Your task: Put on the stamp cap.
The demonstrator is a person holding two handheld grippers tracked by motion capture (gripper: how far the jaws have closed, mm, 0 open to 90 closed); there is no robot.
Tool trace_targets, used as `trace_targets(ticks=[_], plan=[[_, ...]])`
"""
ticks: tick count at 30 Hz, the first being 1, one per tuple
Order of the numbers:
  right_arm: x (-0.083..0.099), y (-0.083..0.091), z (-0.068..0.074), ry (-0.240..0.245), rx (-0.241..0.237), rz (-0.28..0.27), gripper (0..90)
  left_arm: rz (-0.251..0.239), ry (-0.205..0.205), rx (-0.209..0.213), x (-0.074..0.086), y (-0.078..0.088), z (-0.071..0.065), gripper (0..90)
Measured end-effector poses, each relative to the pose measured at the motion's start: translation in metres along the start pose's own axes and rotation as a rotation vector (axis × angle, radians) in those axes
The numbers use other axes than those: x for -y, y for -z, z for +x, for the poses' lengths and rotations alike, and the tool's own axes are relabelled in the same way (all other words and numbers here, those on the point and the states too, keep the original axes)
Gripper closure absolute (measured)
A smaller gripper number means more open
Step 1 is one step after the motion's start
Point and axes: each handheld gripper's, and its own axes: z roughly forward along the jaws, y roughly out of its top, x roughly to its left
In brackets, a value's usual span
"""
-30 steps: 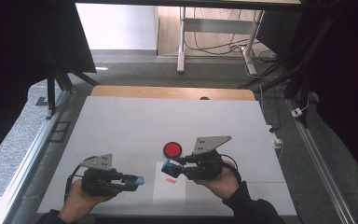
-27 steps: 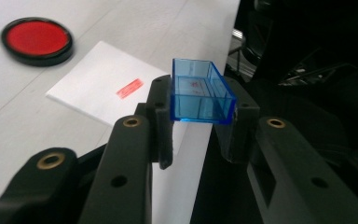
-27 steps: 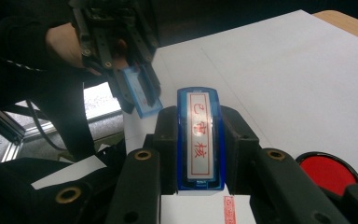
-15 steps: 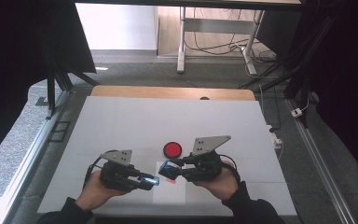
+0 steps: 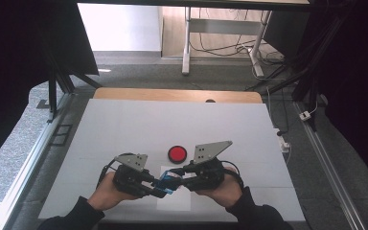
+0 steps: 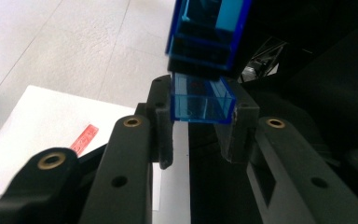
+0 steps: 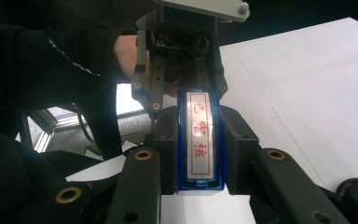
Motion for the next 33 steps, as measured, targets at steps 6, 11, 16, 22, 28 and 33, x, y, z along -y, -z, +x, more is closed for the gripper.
trace_targets(ticks=[6,11,16,22,28,33], plan=[[-0.0007,-0.0029,0.0018,0.009,-0.023,0.011,71.0,-0.001,-0.033,0.002,-0.0014,-0.0006,-0.001,68.8],[-0.0006,-0.0052,0.0033,0.015,-0.037,0.022,71.1,-0.005,-0.069,0.002,-0.002,-0.0005,-0.0033,68.9],[0.0,-0.0049,0.0023,0.004,-0.046,-0.005,71.1,-0.025,-0.087,0.001,-0.0022,0.0021,-0.0042,69.2],[0.0016,-0.0027,-0.0005,-0.026,-0.07,-0.063,71.1,-0.074,-0.091,0.011,-0.0025,0.0061,-0.0049,69.3],[0.0016,-0.0031,0.0002,-0.009,-0.055,-0.044,71.1,-0.064,-0.083,0.001,-0.0016,0.0033,-0.0038,68.6],[0.0014,-0.0044,0.0014,0.005,-0.027,-0.022,71.0,-0.071,-0.065,-0.02,-0.0009,0.0023,-0.0033,63.4]])
